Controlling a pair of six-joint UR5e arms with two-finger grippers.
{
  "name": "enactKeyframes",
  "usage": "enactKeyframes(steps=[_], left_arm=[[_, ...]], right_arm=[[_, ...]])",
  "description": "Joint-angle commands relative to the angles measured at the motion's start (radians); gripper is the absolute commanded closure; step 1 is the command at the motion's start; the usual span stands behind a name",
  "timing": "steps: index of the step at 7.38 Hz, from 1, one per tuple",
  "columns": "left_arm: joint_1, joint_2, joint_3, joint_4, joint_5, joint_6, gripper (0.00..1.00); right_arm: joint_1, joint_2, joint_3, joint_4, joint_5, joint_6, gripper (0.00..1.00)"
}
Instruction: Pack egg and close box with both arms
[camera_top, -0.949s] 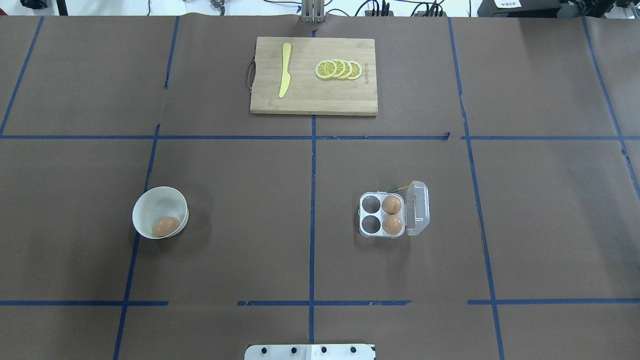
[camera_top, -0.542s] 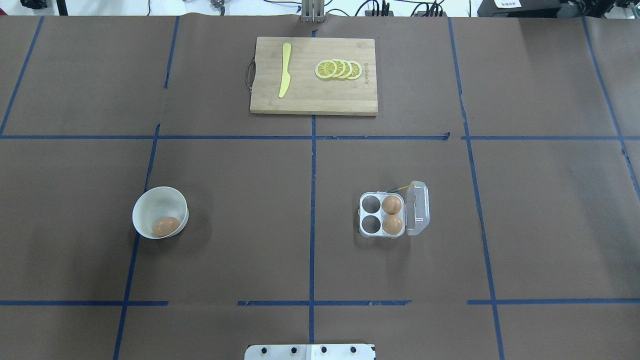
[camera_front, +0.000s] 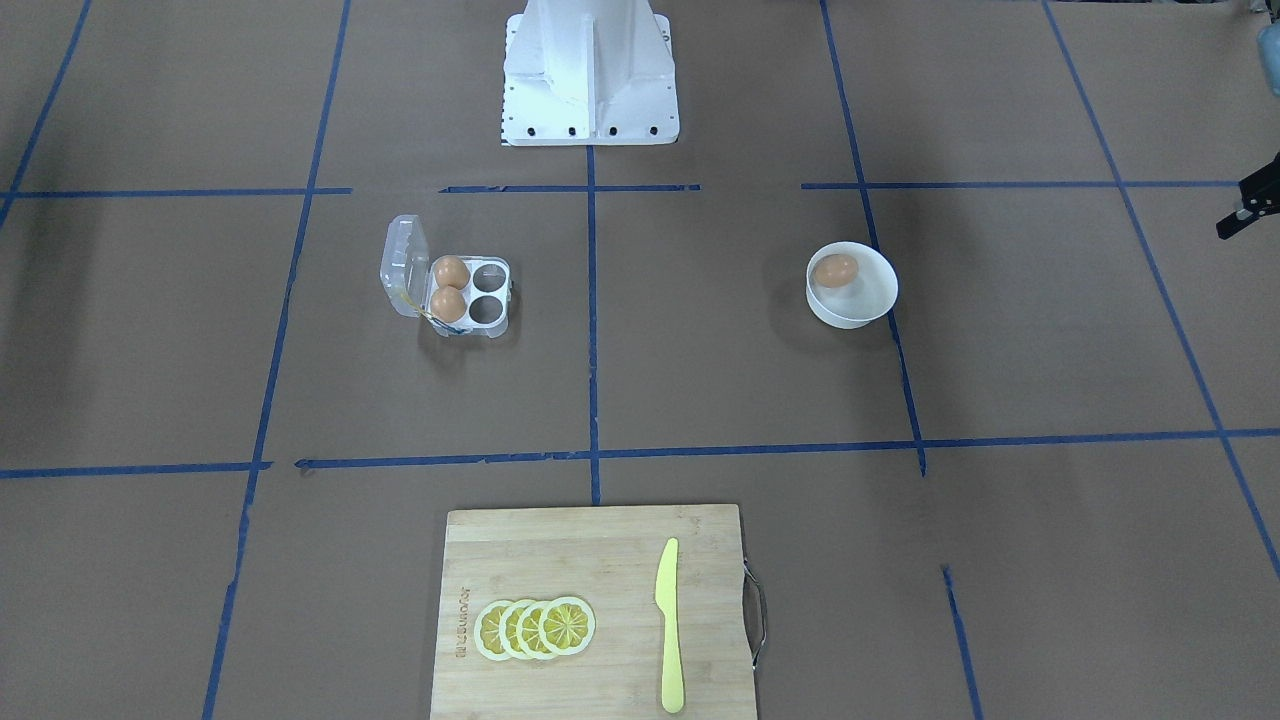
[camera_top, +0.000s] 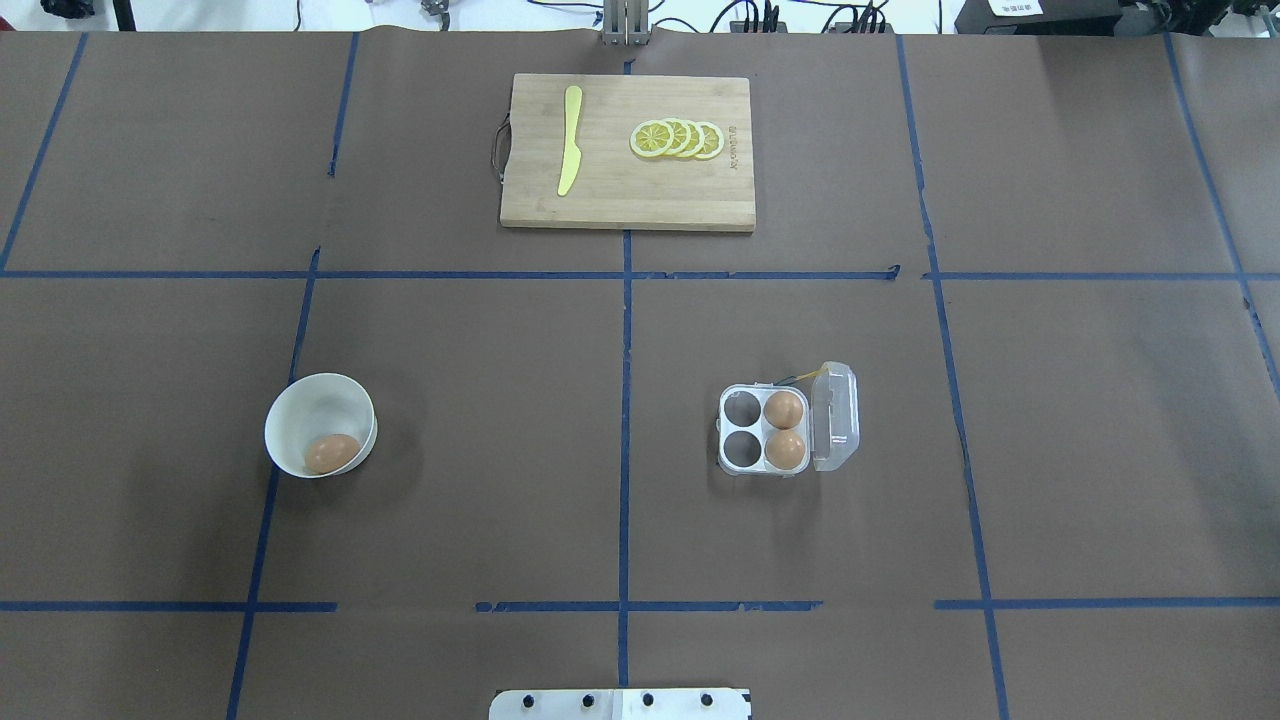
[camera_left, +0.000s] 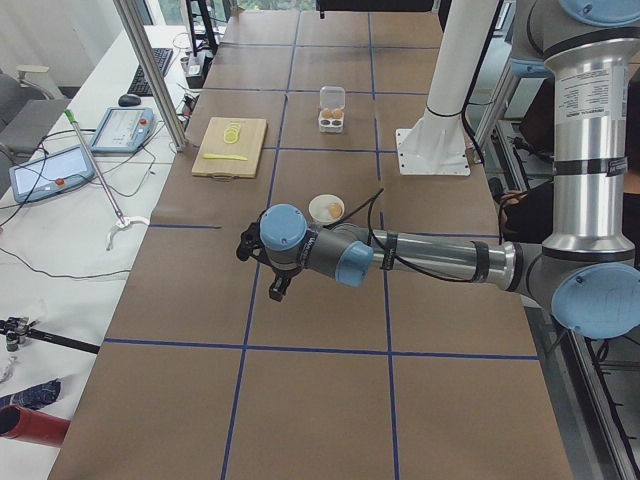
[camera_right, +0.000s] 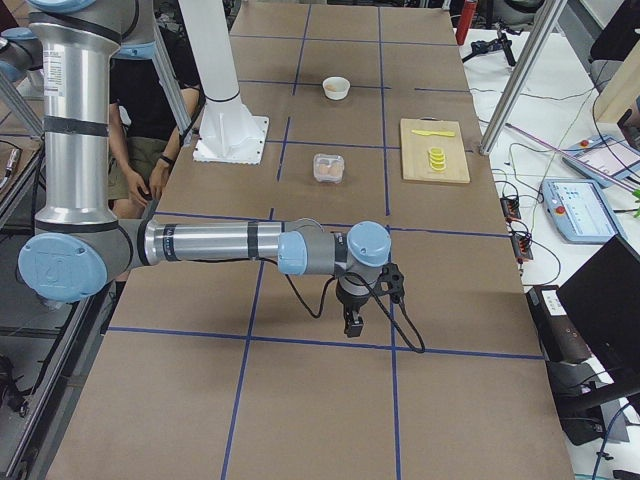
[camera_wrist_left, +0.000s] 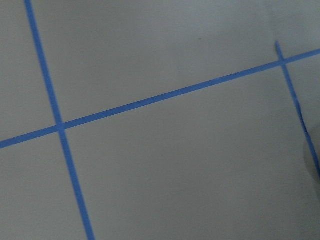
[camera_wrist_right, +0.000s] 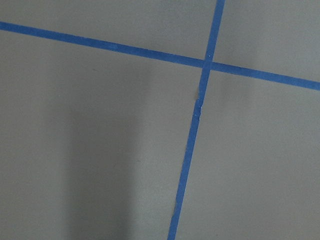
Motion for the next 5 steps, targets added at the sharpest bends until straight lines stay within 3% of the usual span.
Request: enactKeyframes(steps=[1,3,5], left_arm=[[0.159,-0.004,0.000,-0.259,-0.006,-0.137,0.00],[0.340,-0.015,-0.006,-0.466,0.106,-0.220,0.00],[0.494,-0.105,-0.003,-0.488,0.175,-0.329,0.00]], right_arm=[[-0.001,0.005,-0.002,0.000,0.000,0.000,0.00],[-0.001,0.008,-0.002,0.000,0.000,0.000,0.00],[-0.001,0.009,-0.003,0.000,0.000,0.000,0.00]])
